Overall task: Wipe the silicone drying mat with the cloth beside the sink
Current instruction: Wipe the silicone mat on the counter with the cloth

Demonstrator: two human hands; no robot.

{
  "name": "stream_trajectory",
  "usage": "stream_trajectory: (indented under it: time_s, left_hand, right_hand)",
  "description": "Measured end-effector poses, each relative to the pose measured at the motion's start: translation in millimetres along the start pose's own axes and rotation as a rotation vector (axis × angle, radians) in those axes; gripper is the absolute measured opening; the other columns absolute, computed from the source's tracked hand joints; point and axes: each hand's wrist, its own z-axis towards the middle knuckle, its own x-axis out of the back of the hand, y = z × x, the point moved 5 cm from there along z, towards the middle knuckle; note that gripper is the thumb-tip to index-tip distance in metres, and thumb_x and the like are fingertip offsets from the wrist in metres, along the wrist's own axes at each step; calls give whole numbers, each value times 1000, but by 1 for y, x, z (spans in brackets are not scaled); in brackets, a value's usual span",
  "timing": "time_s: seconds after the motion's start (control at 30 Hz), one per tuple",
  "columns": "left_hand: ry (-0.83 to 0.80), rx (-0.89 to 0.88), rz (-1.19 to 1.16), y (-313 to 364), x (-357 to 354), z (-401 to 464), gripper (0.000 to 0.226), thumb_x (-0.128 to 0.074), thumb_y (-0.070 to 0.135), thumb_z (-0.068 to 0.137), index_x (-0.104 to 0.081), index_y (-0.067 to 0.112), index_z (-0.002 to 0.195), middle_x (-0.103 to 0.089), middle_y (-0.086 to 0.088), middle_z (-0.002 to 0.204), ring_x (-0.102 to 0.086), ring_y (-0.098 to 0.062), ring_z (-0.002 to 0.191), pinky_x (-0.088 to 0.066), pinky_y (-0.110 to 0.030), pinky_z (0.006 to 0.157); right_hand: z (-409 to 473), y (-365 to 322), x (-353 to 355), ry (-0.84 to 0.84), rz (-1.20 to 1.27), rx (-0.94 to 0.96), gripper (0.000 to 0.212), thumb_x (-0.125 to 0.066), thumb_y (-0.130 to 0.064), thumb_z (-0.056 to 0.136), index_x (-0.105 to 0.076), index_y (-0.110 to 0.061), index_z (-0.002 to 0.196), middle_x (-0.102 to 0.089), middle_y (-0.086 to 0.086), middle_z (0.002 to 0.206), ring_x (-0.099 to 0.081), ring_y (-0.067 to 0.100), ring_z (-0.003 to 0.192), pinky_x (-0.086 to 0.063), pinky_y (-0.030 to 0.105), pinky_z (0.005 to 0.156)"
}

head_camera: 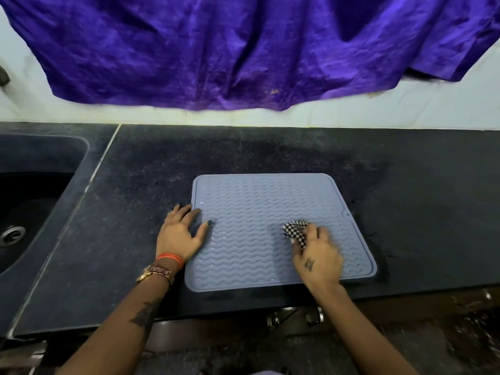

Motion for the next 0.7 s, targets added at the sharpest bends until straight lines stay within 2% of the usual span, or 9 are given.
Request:
stream_trajectory:
  time_s: [0.17, 0.27, 0.33, 0.4, 0.47, 0.53, 0.63, 0.7]
  left_hand:
    - [-8, 0, -7, 1, 1, -1, 67, -40, 57, 78, -55, 15, 127, -46, -8, 142, -28, -27, 139, -23, -43, 115]
    - [-10, 5, -12, 0, 1, 0, 67, -39, 58, 78, -55, 16, 127, -46, -7, 142, -27, -27, 139, -24, -43, 115]
    - [-12, 11, -17, 0, 1, 0, 68, -38, 59, 77, -55, 16, 128, -45, -7, 142, -27, -26, 139, -23, -42, 115]
    - [-16, 9, -18, 0, 0, 0, 68, -37, 59, 78, -55, 16, 128, -45, -6, 143, -26, -26, 139, -22, -42, 116]
    - [-17, 4, -21, -1, 0, 1, 68, -37, 59, 78, -54, 17, 128, -45, -7, 143, -26, -26, 139, -22, -42, 115]
    - [-22, 2, -26, -2, 0, 1, 66, -37, 58, 79, -55, 17, 128, -45, -7, 143, -27, -26, 139, -22, -41, 116]
    - [-27, -3, -33, -4, 0, 1, 63, -36, 53, 80, -54, 16, 128, -45, -8, 143, -26, -27, 139, -20, -41, 117]
    - [-18, -14, -57, -4, 0, 0, 61, -34, 50, 82, -56, 14, 127, -46, -10, 141, -28, -28, 139, -18, -41, 117]
  right_hand:
    - [-9, -13, -9, -8, -10, 54, 41, -60, -31, 83, -51, -12, 118, -55, 13, 118, -52, 28, 108, -50, 38, 75]
    - [-13, -22, -5, 25, 82, 65, 36, -63, -33, 82, -56, -12, 109, -60, 12, 107, -58, 29, 97, -51, 38, 69]
    - [-26, -38, -11, 14, 12, 152, 39, -74, -28, 70, -60, -9, 101, -62, 15, 99, -61, 32, 86, -52, 40, 62]
    - [-33, -47, -15, 17, -59, 193, 44, -77, -24, 64, -60, -8, 102, -61, 17, 100, -60, 34, 85, -52, 43, 66]
    - [-27, -49, -15, 12, 21, 151, 41, -69, -24, 75, -56, -8, 110, -57, 18, 108, -56, 34, 95, -49, 44, 75]
    - [-28, -57, -14, 52, 138, 158, 36, -63, -26, 82, -55, -8, 113, -56, 16, 110, -55, 31, 98, -49, 42, 77]
    - [-47, -92, -22, 8, 119, 348, 40, -68, -31, 77, -58, -13, 111, -60, 13, 108, -59, 29, 93, -52, 41, 75]
    - [-52, -103, -28, -38, 49, 435, 44, -66, -34, 76, -57, -18, 115, -58, 8, 115, -57, 28, 98, -51, 41, 79]
